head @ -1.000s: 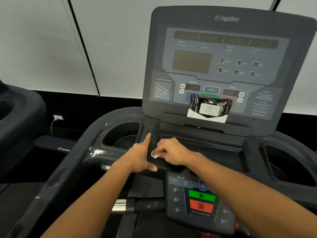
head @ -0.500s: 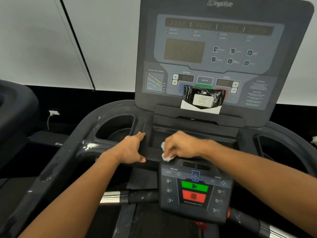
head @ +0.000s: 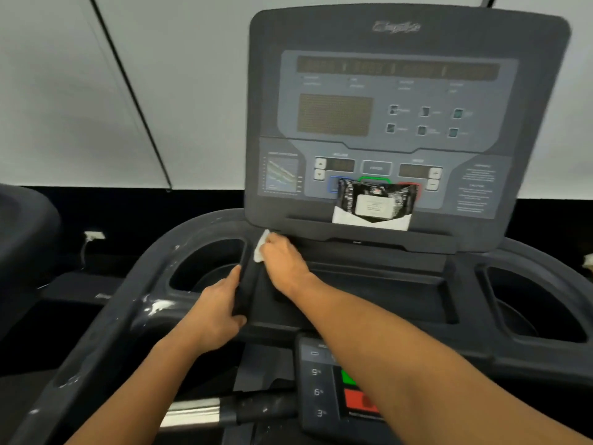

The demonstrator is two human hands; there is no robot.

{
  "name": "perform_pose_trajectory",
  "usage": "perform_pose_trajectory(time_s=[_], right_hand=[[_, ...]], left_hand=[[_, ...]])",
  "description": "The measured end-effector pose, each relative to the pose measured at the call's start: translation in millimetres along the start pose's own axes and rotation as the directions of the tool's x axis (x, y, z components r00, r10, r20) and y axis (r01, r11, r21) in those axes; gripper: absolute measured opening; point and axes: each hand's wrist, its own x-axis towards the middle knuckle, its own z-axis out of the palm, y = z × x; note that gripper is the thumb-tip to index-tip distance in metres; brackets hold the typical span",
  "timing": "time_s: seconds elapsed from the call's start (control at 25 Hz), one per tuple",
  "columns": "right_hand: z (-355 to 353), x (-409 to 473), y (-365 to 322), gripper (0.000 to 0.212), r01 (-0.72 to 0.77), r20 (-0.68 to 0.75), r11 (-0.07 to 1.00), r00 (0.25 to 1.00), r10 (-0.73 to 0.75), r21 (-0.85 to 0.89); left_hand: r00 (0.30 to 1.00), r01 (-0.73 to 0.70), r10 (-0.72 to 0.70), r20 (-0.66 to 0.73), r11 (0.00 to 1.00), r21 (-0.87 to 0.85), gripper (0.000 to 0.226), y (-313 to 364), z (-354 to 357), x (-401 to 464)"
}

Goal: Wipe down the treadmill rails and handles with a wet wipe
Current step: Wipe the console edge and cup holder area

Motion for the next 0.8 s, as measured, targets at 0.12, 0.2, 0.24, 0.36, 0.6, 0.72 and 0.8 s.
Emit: perform_pose_trajectory(time_s=[0.12,0.2,0.24,0.36,0.6,0.72,0.8], right_hand=[[3.2,-17.3,-4.8,0.031,0.14,0.078,0.989,0.988,-0.136,-0.039],[0.1,-37.3,10.5,0.036,0.246,0.143,0.969,0.959,-0.246,0.014],[-4.8,-44.3,26.8,0.036,0.247,0.134,0.968,0.959,-0.251,0.048],[-25.0,-72.8,81.4,0.033,0.21,0.151,0.978,0.966,-0.208,0.003],[-82.3,-160.1,183.6,0.022,0.071,0.256,0.984,0.966,-0.027,-0.164],[-109.9,-212.6,216.3,0.014,-0.055,0.27,0.99,0.959,0.088,-0.129],[-112.8,-226.5,211.0,0.013,-0.109,0.278,0.989,0.951,0.133,-0.099]], left_hand=[[0.997,-0.066,0.07,-0.035,0.993,0.1,0.085,5.0,-2.6,5.4],[0.997,-0.076,0.076,0.002,0.988,0.134,0.077,16.3,-2.3,13.7],[0.997,-0.071,0.066,0.035,0.985,0.157,0.075,24.4,0.1,18.6],[0.994,-0.057,0.037,0.104,0.98,0.19,0.075,49.4,12.9,34.9],[0.977,-0.029,-0.036,0.211,0.954,0.298,0.081,65.3,24.3,47.8],[0.978,-0.012,-0.051,0.204,0.955,0.297,0.086,64.1,22.8,48.8],[0.977,-0.002,-0.065,0.205,0.951,0.309,0.083,67.1,22.0,50.9]])
